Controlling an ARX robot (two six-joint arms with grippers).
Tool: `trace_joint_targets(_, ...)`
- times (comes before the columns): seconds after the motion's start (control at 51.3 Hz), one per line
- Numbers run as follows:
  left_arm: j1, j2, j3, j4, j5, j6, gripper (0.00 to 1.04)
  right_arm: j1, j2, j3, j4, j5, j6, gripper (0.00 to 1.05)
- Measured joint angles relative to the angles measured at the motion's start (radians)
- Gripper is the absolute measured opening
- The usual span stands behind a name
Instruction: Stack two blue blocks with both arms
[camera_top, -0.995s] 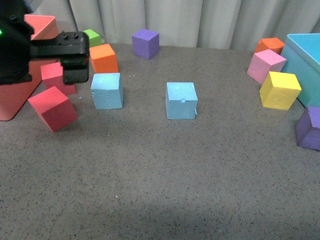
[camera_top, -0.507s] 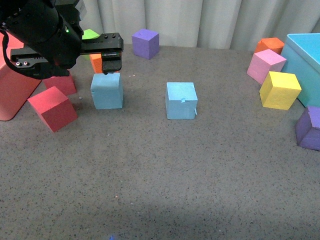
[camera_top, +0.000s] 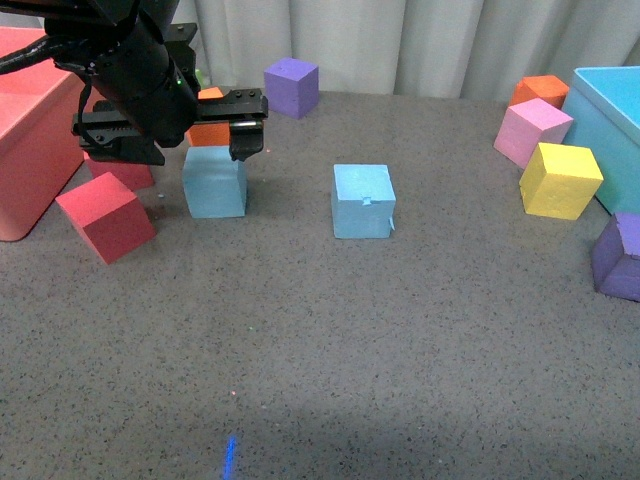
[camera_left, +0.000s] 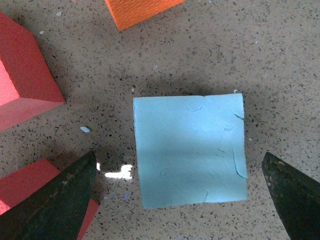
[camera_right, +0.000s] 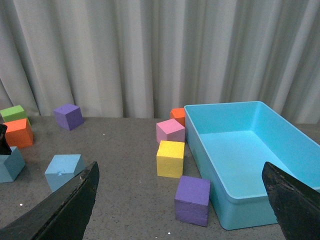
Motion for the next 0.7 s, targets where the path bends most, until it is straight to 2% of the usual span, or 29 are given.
trace_joint_targets(0.39,0.005,0.097,0.074,-0.035,0.012,-0.014,0.98,0.0,0.0,0.0,0.0,0.0,0.0,0.95)
trace_joint_targets(0.488,0.005,0.106,0.09,-0.055,0.011,-0.008,0.84,0.0,0.0,0.0,0.0,0.0,0.0,0.95)
trace_joint_targets(0.605,0.002,0.109,0.097,-0.07,0.016,-0.006,0.62,0.0,0.0,0.0,0.0,0.0,0.0,0.95)
trace_joint_targets(0.702,-0.003,0.104,0.091,-0.068,0.016,-0.007,0.53,0.0,0.0,0.0,0.0,0.0,0.0,0.95)
